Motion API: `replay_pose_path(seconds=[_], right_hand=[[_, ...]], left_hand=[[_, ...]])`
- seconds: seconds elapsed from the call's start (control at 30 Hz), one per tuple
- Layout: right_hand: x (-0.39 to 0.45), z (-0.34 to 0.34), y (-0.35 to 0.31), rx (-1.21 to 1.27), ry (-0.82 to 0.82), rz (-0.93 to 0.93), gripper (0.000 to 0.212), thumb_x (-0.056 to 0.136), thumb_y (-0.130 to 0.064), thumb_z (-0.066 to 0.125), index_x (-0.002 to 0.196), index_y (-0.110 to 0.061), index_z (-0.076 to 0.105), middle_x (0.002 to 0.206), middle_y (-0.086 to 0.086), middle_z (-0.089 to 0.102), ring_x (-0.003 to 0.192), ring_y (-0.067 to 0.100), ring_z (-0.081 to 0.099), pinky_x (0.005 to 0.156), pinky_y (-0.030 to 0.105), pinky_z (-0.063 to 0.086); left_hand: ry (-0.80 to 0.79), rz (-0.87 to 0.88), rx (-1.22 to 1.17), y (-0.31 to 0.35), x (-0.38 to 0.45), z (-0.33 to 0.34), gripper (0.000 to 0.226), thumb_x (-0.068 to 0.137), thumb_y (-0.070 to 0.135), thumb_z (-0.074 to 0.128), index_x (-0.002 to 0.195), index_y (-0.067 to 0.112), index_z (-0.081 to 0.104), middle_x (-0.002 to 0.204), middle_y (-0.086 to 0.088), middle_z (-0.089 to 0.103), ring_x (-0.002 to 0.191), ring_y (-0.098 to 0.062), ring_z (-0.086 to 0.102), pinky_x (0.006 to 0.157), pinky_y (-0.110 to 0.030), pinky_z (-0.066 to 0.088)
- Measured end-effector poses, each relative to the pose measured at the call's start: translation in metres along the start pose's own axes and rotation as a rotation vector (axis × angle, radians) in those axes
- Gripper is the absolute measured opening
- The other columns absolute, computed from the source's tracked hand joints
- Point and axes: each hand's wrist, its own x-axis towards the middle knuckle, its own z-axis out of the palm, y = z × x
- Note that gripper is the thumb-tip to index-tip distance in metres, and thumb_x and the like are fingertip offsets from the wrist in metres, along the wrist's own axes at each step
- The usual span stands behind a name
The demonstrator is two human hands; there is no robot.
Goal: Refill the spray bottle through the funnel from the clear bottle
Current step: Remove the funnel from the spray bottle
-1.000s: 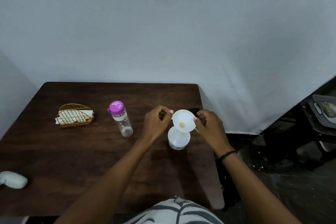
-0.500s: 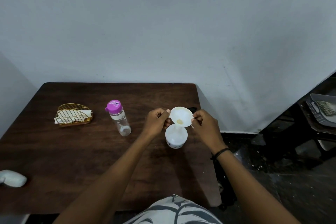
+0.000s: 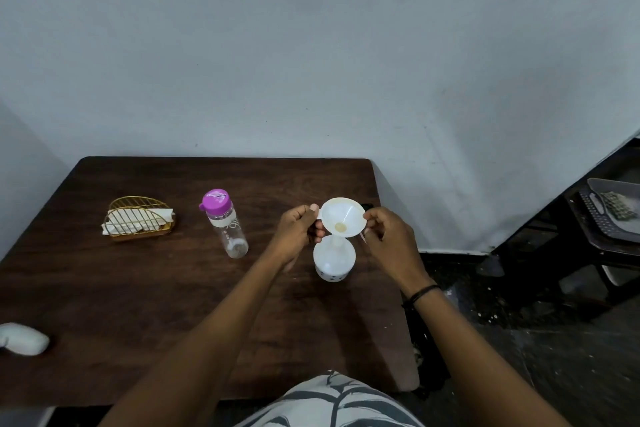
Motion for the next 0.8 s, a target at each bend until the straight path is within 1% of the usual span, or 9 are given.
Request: replay_pose_path(seconds=[0.1,0.23,0.3,0.4,0.5,0.6,0.7,0.8], right_hand=[[0.001,-0.002,-0.004,0.03,0.023,-0.051,0.023,0.088,-0.006,0.067,0.109,-0.017,0.066,0.103,-0.004,0.065,0.09,0.007,0.062,0.073,0.006,0.043],[0.004,-0.005,-0.012,0.062,0.035,-0.145,0.024,0.085,-0.005,0.07,0.108,-0.013,0.066,0.11,-0.002,0.06,0.085,0.007,0.064,0.071,0.005,0.046],[0.005,-0.006,-0.014,0.09,0.031,-0.185,0.027,0.083,-0.005,0.072,0.108,-0.012,0.065,0.112,0.0,0.059,0.086,0.007,0.065,0.073,0.009,0.05],[0.007,-0.003,-0.014,0.129,0.001,-0.194,0.035,0.081,-0.013,0.078,0.112,-0.013,0.064,0.118,0.001,0.058,0.093,0.008,0.066,0.079,0.022,0.057],[0.008,0.0,-0.013,0.17,-0.007,-0.175,0.043,0.078,-0.021,0.082,0.116,-0.013,0.063,0.123,0.0,0.056,0.1,0.012,0.065,0.083,0.025,0.057],[0.008,0.002,-0.014,0.193,0.004,-0.173,0.046,0.077,-0.024,0.084,0.116,-0.013,0.062,0.124,-0.002,0.055,0.107,0.015,0.063,0.086,0.025,0.057],[0.008,0.004,-0.015,0.193,0.015,-0.169,0.044,0.079,-0.023,0.083,0.116,-0.011,0.062,0.124,-0.002,0.055,0.111,0.014,0.06,0.087,0.025,0.057],[0.009,0.006,-0.016,0.183,0.046,-0.163,0.04,0.081,-0.023,0.081,0.115,-0.012,0.063,0.124,0.0,0.056,0.111,0.011,0.058,0.085,0.019,0.056]], left_hand=[[0.002,-0.003,-0.053,0.008,-0.001,0.001,0.031,0.102,0.027,0.05,0.08,0.009,0.062,0.066,-0.003,0.056,0.06,-0.015,0.051,0.057,-0.027,0.047],[0.011,0.01,-0.132,0.021,-0.001,0.002,0.03,0.102,0.024,0.05,0.077,0.009,0.06,0.063,-0.002,0.054,0.057,-0.014,0.05,0.054,-0.025,0.046],[0.015,0.013,-0.156,0.026,0.0,0.002,0.029,0.102,0.024,0.049,0.078,0.009,0.059,0.063,-0.002,0.054,0.056,-0.014,0.05,0.053,-0.024,0.045],[0.022,0.008,-0.165,0.03,0.001,0.002,0.028,0.102,0.024,0.049,0.079,0.009,0.058,0.063,-0.001,0.054,0.055,-0.013,0.05,0.052,-0.023,0.045],[0.023,-0.004,-0.161,0.03,0.001,0.002,0.029,0.102,0.023,0.049,0.079,0.009,0.058,0.062,-0.001,0.053,0.055,-0.013,0.05,0.052,-0.023,0.045],[0.021,-0.02,-0.139,0.028,0.001,0.002,0.029,0.102,0.024,0.049,0.079,0.01,0.06,0.063,-0.001,0.053,0.055,-0.013,0.05,0.052,-0.024,0.045],[0.019,-0.033,-0.132,0.025,0.001,0.002,0.029,0.101,0.026,0.05,0.079,0.011,0.061,0.064,-0.001,0.054,0.057,-0.013,0.051,0.054,-0.025,0.045],[0.026,-0.053,-0.148,0.026,0.001,0.004,0.028,0.101,0.026,0.051,0.081,0.01,0.062,0.063,-0.001,0.055,0.056,-0.013,0.051,0.053,-0.025,0.045]])
